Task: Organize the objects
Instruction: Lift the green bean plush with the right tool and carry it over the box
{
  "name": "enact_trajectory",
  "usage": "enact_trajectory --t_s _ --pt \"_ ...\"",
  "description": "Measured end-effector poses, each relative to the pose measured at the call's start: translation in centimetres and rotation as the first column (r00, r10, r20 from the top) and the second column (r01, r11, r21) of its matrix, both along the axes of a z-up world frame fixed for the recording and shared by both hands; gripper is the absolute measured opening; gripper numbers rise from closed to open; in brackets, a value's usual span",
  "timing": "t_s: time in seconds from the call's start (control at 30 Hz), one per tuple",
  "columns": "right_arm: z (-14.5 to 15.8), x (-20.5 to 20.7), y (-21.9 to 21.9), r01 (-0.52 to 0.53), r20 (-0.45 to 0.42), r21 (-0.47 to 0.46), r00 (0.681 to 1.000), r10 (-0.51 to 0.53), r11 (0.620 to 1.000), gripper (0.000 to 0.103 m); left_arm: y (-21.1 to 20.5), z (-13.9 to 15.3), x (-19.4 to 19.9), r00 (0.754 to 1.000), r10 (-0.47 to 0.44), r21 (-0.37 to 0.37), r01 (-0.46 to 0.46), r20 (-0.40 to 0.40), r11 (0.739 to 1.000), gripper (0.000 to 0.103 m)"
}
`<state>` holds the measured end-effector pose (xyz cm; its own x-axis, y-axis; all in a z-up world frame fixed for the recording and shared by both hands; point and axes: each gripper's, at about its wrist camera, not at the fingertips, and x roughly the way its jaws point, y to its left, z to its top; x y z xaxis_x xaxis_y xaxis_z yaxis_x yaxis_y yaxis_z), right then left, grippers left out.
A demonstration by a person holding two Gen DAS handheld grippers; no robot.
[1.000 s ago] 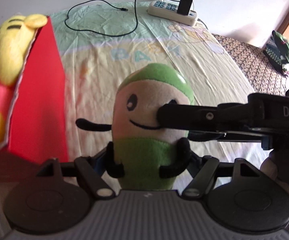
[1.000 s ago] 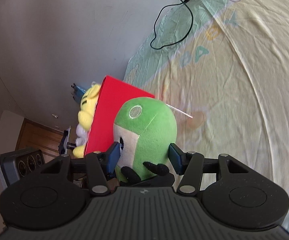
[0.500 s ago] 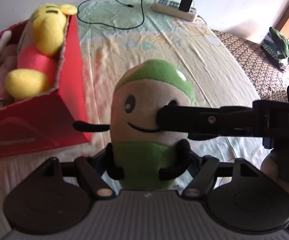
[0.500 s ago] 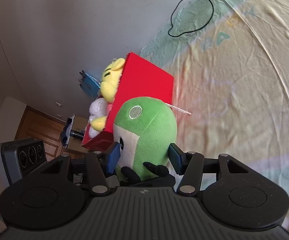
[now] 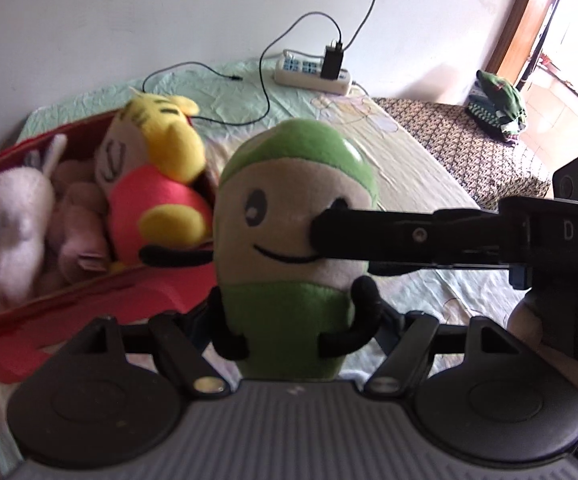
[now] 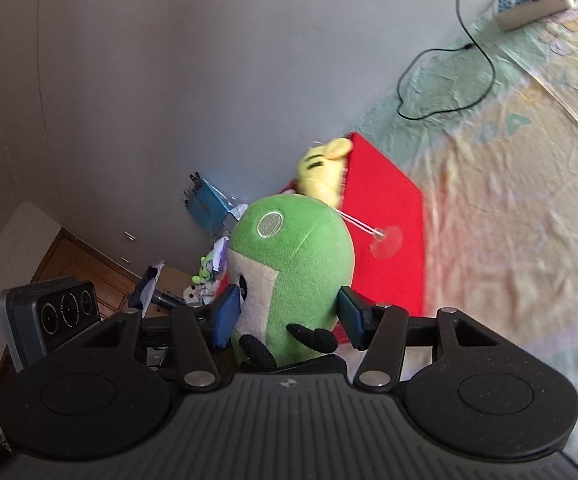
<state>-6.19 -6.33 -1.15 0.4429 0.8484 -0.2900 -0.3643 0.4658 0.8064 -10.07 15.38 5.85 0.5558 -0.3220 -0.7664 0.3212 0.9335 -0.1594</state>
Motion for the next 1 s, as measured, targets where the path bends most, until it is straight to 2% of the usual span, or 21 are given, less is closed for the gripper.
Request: enact_trajectory --t_s 0.23,0.57,0.7,0.87,1.0 --pt "2.2 -0.4 4.0 0.009 0.092 0.033 0.996 -0.012 0.999 0.056 5.2 2.4 -1.5 0.994 0.003 -0.05 0.002 0.109 0.999 0.076" --pt "4.6 2.6 10.0 -0.009 0.184 -0.02 0.983 0.012 1.0 0.057 10.9 3.2 0.9 0.976 0.115 -0.078 -0.102 0.184 0.992 0.076" --pt "4.3 4.5 11.9 -0.008 0.18 -0.047 0.984 0.016 0.999 0.057 12.5 2.5 2.3 0.969 0.166 -0.096 -0.151 0.182 0.984 0.077" --pt "3.4 6.2 13.9 0.002 0.18 -0.101 0.984 0.017 0.995 0.057 13.7 1.1 4.3 0.97 0.206 -0.111 -0.192 0.13 0.975 0.078" --pt "2.5 7.5 14.9 0.014 0.182 -0.166 0.983 0.017 0.986 0.057 14.0 -0.4 5.4 0.971 0.217 -0.096 -0.207 0.102 0.974 0.083"
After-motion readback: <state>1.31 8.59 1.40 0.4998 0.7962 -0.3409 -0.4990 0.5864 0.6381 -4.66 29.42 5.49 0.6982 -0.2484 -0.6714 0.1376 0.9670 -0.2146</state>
